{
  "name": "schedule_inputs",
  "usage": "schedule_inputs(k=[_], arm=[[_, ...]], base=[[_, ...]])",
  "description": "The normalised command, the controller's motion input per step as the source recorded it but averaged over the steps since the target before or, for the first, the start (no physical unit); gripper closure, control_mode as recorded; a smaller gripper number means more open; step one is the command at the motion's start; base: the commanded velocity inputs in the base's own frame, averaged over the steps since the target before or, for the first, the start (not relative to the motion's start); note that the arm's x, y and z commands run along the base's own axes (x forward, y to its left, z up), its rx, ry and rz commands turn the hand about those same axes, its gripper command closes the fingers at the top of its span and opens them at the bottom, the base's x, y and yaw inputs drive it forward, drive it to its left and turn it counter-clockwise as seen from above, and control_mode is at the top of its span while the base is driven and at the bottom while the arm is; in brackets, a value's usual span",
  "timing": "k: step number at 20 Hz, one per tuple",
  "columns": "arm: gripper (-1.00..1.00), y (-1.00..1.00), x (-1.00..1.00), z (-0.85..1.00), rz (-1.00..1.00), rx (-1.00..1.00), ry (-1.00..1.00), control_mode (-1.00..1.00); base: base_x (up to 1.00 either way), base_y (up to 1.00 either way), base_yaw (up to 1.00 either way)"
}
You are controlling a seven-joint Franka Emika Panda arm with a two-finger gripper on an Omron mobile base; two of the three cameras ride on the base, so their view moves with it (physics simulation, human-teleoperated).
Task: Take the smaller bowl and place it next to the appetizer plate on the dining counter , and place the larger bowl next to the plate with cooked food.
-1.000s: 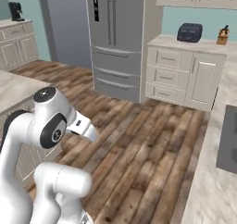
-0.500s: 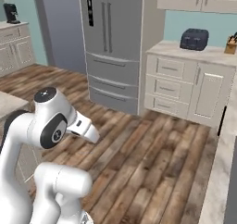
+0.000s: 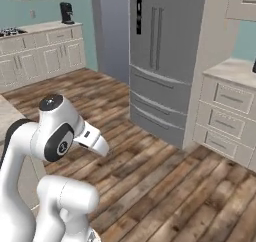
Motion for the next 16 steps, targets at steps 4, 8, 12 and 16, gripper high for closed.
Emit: schedule_inputs(k=[4,8,12,16], arm=[[-1.00,0.00,0.00,0.00,0.00,0.00,0.00,1.00],[-1.00,0.00,0.00,0.00,0.00,0.00,0.00,1.00],[-1.00,0.00,0.00,0.00,0.00,0.00,0.00,1.00],[-1.00,0.00,0.00,0.00,0.00,0.00,0.00,1.00]], base=[[1.00,-0.34,0.55],[1.00,-0.39,0.54],[1.00,-0.28,0.58],[1.00,-0.17,0.62]])
